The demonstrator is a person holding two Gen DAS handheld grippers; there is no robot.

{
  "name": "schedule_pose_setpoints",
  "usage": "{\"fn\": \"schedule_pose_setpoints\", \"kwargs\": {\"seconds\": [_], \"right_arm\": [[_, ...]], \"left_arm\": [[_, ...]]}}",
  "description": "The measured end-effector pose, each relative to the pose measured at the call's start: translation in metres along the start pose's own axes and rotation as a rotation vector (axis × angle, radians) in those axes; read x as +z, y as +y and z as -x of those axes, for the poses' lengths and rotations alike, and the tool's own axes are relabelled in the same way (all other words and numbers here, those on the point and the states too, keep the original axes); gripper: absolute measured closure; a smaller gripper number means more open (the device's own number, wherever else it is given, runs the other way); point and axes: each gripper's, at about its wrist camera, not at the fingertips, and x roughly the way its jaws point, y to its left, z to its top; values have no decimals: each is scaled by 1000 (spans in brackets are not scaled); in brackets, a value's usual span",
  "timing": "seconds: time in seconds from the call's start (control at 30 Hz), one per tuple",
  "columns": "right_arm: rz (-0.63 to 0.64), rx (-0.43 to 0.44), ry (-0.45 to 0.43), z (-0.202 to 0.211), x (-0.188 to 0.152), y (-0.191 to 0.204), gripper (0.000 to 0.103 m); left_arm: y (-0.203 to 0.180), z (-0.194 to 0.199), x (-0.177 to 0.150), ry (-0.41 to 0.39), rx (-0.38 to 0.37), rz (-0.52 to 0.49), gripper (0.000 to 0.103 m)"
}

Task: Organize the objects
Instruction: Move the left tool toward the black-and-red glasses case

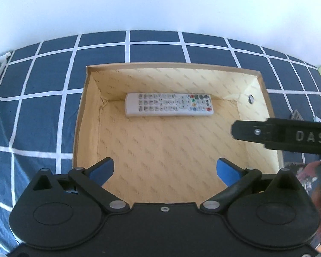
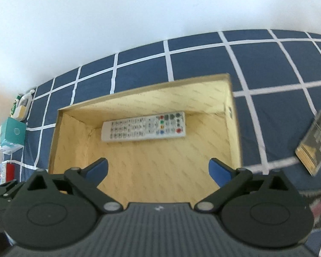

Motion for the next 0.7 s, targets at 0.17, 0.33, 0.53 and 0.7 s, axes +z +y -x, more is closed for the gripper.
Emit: {"fn": "schedule_pose_setpoints", "kwargs": {"seconds": [0.17,0.33,0.53,0.7], "right_arm": [[-30,-27,-41,34,-26,-12,0],[-64,-57,-79,67,-53,-27,0],[-90,-84,-113,98,-83,-43,0],[-119,-112,-127,117,-102,-58,0]], "left_arm": [[-13,22,-22,-18,-8,-16,0],[-29,42,-42,-34,-26,-44,0],[-52,59,-61,-51,-59,-105,0],[-75,65,-71,-57,-71,-152,0]]}}
